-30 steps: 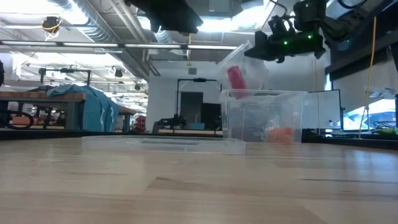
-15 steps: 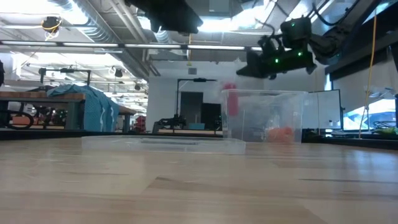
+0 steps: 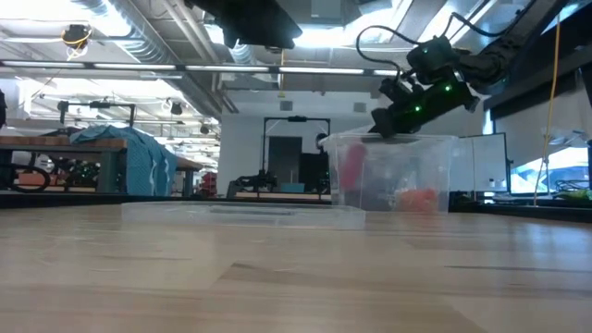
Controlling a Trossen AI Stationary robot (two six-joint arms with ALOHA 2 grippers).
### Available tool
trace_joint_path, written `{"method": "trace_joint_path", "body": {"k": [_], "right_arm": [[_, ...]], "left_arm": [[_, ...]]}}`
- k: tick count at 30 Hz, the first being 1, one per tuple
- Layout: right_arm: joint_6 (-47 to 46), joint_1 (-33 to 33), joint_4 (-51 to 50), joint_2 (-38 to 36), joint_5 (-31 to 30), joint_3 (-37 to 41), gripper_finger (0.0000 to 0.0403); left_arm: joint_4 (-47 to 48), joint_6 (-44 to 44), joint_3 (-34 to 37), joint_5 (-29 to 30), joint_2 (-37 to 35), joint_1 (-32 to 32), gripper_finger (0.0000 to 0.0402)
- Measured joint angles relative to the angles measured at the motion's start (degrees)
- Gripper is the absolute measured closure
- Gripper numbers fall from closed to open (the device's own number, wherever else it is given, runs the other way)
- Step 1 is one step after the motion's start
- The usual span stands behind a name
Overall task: Roll bandage
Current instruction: Put the transparent zip lock bag into the transparent bin, then close the transparent bin
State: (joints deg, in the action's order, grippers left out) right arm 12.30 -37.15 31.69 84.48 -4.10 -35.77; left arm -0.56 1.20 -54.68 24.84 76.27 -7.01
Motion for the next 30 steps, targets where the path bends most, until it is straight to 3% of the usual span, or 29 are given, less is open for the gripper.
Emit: {"method": "trace_joint_path", "body": {"k": [10, 16, 23, 30], "right_arm": [[6.08, 0.00, -15.22, -12.10, -3.87, -0.02, 0.0230], [4.94, 0.00, -16.91, -19.55, -0.08, -0.02, 0.0195], [-0.31, 0.04, -6.01, -13.66, 2.66, -0.13, 0.0204], [0.88, 0.05, -8.59, -5.27, 0.79, -0.34, 0.0212]], "left_arm": [[0.82, 0.16, -0.02, -0.14, 0.00, -0.15, 0.0247], [1.01, 0.27, -0.02, -0.22, 0.00, -0.13, 0.0247], [1.08, 0.52, -0.02, -0.22, 0.00, -0.15, 0.0247], [1.69, 0.36, -0.02, -0.22, 0.00, -0.15, 0.0247]]}}
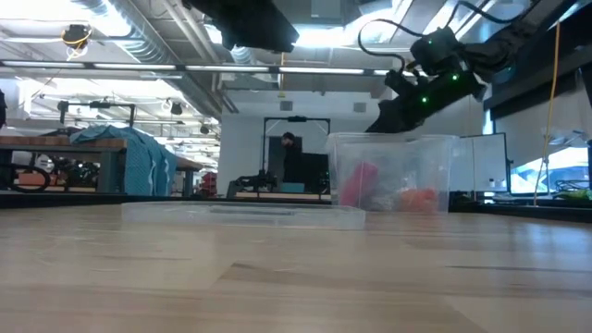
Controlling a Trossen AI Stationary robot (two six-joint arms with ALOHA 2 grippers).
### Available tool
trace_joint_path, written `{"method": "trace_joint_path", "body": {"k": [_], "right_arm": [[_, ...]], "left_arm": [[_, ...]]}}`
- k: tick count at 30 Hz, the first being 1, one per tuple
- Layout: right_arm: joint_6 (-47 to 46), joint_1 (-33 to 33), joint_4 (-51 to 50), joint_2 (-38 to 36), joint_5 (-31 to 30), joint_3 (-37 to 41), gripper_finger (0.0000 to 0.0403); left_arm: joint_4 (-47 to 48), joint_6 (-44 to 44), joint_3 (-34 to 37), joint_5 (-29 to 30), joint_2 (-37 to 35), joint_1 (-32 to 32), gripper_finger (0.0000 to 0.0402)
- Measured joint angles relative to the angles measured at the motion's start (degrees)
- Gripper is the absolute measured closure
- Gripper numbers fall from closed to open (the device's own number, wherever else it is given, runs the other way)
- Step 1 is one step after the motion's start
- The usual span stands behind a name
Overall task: Roll bandage
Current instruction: Close the transparent bin
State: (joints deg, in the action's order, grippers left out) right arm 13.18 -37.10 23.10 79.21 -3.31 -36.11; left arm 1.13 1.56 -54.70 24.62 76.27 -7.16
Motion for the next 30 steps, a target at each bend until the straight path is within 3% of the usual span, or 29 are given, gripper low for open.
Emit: {"method": "trace_joint_path", "body": {"k": [7, 13, 18, 22, 25, 30], "right_arm": [[1.42, 3.12, -10.79, -10.19, -0.20, -6.01, 0.0213], [0.15, 9.15, -28.72, -20.29, 1.47, -12.23, 0.0213], [-6.34, 16.33, -38.29, -25.90, 7.61, -10.75, 0.0213], [-11.12, 24.43, -37.73, -26.50, 10.55, -6.41, 0.0213], [-12.78, 30.69, -35.21, -25.29, 7.67, -2.49, 0.0213], [-18.40, 37.75, -31.64, -22.28, -2.22, 2.63, 0.0213]], "left_arm": [[0.15, -0.01, -0.02, 0.02, 0.02, -0.04, 0.0247], [2.78, 1.68, -0.02, 0.02, 0.02, -0.04, 0.0247], [9.91, 5.43, -0.02, 0.02, 0.02, 0.03, 0.0247], [14.35, 8.54, -0.02, 0.00, 0.02, 0.91, 0.0247], [18.64, 12.51, -0.02, 0.05, 0.02, 2.17, 0.0247], [31.83, 28.03, -0.02, 0.05, 0.02, 3.54, 0.0247]]}}
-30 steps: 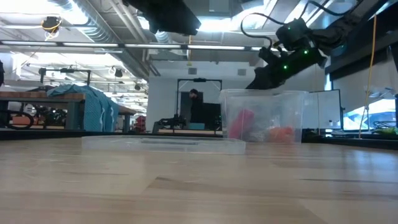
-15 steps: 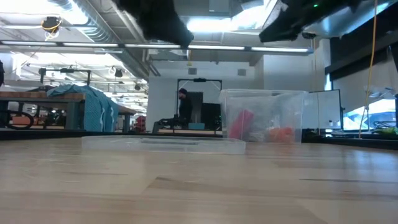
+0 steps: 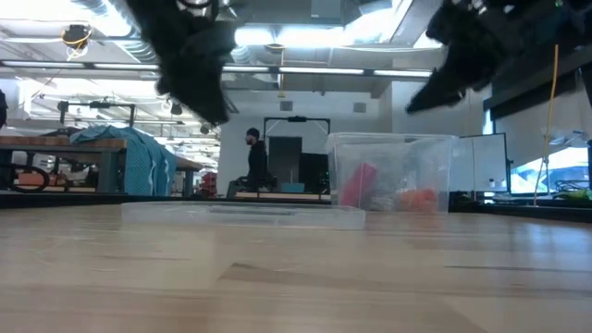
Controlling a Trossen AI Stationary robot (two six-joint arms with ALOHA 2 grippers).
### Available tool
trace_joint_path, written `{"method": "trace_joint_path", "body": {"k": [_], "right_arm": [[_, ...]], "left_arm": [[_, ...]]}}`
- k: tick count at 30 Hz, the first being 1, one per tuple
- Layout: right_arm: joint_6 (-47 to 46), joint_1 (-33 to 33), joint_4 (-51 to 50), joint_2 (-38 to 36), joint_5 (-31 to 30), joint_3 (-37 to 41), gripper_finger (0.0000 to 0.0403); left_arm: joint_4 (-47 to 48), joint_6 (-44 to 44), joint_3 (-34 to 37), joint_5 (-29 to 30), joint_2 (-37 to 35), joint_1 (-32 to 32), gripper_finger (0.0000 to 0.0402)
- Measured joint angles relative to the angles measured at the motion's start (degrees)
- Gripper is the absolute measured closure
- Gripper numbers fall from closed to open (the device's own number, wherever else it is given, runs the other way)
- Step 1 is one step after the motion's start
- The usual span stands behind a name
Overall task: Roll bandage
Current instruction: Close the transparent bin
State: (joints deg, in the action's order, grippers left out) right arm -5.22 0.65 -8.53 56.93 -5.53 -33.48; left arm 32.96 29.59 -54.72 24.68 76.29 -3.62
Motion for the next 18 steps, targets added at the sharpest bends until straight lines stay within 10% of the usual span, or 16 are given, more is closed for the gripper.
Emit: {"method": "trace_joint_path", "body": {"k": [7, 18], "right_arm": [[-12.78, 2.01, 2.28, 7.11, -2.38, 1.82, 0.0212], [-22.03, 1.96, 5.77, 14.65, -2.26, 3.93, 0.0198]], "left_arm": [[11.80, 14.23, 0.00, 0.18, 0.00, 0.85, 0.0247], [3.51, 20.80, 11.86, -3.42, -0.19, 2.32, 0.0247]]}}
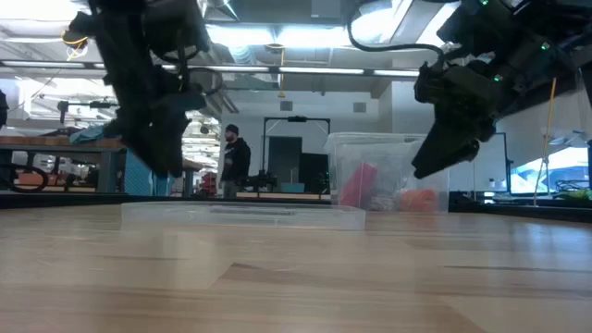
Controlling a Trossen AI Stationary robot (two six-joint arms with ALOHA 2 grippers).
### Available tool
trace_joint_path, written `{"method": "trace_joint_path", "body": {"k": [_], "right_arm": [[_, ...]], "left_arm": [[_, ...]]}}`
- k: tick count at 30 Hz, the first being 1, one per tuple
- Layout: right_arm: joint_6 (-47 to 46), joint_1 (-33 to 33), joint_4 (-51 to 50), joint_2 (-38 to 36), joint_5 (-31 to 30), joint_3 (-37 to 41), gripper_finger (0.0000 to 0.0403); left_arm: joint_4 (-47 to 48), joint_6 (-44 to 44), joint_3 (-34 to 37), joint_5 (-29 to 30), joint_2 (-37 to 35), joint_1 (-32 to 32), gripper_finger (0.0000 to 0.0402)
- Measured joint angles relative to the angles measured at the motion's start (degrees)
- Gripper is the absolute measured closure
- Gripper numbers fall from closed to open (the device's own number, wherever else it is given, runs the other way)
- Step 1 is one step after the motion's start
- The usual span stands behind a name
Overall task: Roll bandage
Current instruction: Close the transparent bin
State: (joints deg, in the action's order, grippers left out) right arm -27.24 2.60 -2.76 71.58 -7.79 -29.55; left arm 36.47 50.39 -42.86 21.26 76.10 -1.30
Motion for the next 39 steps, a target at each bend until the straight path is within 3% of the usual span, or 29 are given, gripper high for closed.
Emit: {"method": "trace_joint_path", "body": {"k": [4, 11, 18, 26, 35, 39], "right_arm": [[-0.97, -0.47, 2.16, 0.23, 3.03, 1.51, 0.0162], [-9.27, -0.33, 9.84, 3.53, 5.44, 5.24, 0.0116], [-12.60, -0.39, 19.76, 9.84, 7.37, 5.14, 0.0117], [-14.84, -1.60, 28.85, 16.52, 7.93, 4.78, 0.0118], [-14.54, -1.87, 28.42, 22.64, 8.92, 0.61, 0.0118], [-14.45, -1.87, 28.79, 23.80, 8.91, -0.10, 0.0118]], "left_arm": [[-3.70, 0.72, 2.83, -5.59, -1.70, -0.42, 0.0247], [-7.89, 3.79, 6.92, -5.86, -6.60, -0.76, 0.0247], [-15.60, 6.16, 13.12, -6.35, -7.65, 1.13, 0.0247], [-18.03, 8.90, 17.59, -6.67, -7.66, 2.54, 0.0247], [-32.74, 10.97, 21.52, -10.57, -7.35, 2.43, 0.0247], [-34.23, 10.97, 22.00, -11.18, -7.01, 2.36, 0.0247]]}}
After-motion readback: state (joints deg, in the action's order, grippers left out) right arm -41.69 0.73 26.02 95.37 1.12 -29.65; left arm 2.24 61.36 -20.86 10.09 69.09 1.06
